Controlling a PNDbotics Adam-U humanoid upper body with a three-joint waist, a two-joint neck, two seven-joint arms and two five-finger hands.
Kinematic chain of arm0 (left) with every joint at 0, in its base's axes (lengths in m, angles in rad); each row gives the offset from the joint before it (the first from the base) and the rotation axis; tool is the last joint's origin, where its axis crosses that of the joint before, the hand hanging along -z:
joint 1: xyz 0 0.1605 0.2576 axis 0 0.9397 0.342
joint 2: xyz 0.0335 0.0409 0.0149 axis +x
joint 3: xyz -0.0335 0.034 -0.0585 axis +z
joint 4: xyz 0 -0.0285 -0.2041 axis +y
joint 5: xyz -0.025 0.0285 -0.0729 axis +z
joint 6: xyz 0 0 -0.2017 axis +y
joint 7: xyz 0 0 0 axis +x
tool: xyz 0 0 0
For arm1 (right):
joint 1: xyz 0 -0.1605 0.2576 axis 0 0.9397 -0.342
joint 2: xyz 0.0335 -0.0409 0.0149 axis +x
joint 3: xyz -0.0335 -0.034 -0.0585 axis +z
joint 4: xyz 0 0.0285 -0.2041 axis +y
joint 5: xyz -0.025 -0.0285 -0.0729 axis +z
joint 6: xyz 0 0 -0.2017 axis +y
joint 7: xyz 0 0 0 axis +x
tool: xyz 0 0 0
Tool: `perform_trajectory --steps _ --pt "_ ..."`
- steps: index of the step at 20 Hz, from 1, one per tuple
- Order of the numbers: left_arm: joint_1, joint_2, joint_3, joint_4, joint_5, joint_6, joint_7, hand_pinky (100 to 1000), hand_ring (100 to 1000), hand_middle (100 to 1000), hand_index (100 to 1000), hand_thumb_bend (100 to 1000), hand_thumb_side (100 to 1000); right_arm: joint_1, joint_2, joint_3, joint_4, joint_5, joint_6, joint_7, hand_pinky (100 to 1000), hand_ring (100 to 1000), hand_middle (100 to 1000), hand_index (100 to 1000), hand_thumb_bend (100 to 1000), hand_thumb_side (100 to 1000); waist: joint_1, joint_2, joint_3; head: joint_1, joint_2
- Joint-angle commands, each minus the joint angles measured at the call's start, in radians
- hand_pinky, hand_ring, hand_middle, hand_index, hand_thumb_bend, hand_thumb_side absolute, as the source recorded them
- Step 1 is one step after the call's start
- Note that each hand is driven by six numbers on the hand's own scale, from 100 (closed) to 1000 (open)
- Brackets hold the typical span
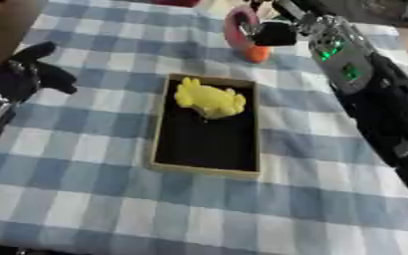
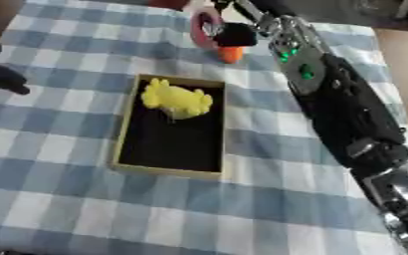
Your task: Pick up objects on the table and place them in the box.
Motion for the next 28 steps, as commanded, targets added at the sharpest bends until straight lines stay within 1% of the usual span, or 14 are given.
perform_trajectory --steps 1,6,8,11,17,22,28 --pt "-0.005 0.023 0.019 -0.01 -0.005 -0.002 0.019 927 732 703 989 140 967 0.012 -0.056 0.037 -0.141 -0.05 -0.001 0.047 868 759 764 488 100 526 0.011 -0.022 -0.005 0.007 0.002" --pt "-0.001 0.023 0.028 -0.008 -0.008 0.001 0.053 928 732 698 988 138 965 0.066 -0.078 0.088 -0.28 -0.106 0.011 0.107 867 759 764 489 100 532 0.019 -0.018 -0.018 0.013 0.001" --pt "-0.001 0.023 0.028 -0.007 -0.008 0.002 0.057 928 733 697 988 138 965 0.075 -0.076 0.106 -0.311 -0.119 0.015 0.127 866 758 762 489 100 538 0.021 -0.017 -0.02 0.012 0.002" --pt "-0.002 0.019 0.026 -0.006 -0.01 0.004 0.058 929 733 696 988 139 968 0.076 -0.057 0.133 -0.327 -0.127 0.021 0.155 866 758 762 491 100 544 0.023 -0.016 -0.022 0.01 0.001" --pt "-0.002 0.015 0.021 -0.003 -0.013 0.005 0.047 931 733 697 989 139 972 0.058 0.006 0.177 -0.294 -0.119 0.016 0.191 865 758 761 492 100 549 0.025 -0.015 -0.019 0.003 0.002" --pt "-0.003 0.011 0.019 0.0 -0.013 0.006 0.04 932 733 697 989 140 974 0.045 0.063 0.203 -0.233 -0.096 0.001 0.199 864 758 761 493 100 555 0.025 -0.013 -0.018 -0.003 0.002" --pt "-0.006 0.007 0.017 0.001 -0.015 0.007 0.031 934 734 698 990 139 980 0.046 0.128 0.225 -0.154 -0.077 -0.021 0.21 863 757 758 505 100 572 0.027 -0.008 -0.015 -0.009 0.0"
